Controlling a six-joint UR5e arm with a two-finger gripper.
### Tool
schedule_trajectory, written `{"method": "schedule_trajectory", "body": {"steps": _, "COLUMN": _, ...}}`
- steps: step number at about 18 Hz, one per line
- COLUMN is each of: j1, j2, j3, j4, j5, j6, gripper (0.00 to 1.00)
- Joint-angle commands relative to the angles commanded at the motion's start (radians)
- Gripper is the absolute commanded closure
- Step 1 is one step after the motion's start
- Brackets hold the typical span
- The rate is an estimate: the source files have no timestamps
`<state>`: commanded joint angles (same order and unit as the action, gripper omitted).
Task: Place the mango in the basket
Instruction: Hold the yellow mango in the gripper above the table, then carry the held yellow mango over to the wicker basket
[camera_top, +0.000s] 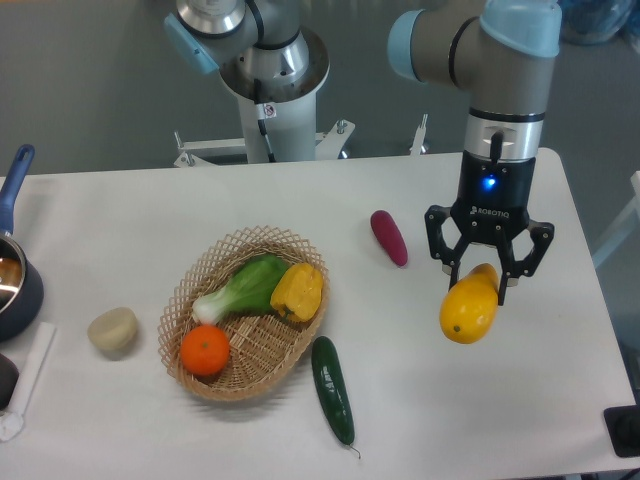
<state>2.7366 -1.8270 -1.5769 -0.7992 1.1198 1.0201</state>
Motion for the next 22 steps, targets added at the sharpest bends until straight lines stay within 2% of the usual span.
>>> {"method": "schedule_trajectory", "body": {"steps": 9, "j1": -0.002, "j2": 0.0, "j3": -0.006, "j4": -0.002, "j5": 0.003, "j6": 0.0, "gripper": 0.67}}
{"method": "schedule_trajectory", "body": {"steps": 14, "j1": -0.017, "j2": -0.002, "j3": -0.014, "j4": -0.005, "j5": 0.026, "j6": -0.072, "gripper": 0.67}}
{"method": "schedule_trajectory", "body": {"steps": 22, "j1": -0.213, "j2": -0.048, "j3": -0.021, "j4": -0.008, "j5": 0.196, "j6": -0.374, "gripper": 0.67}}
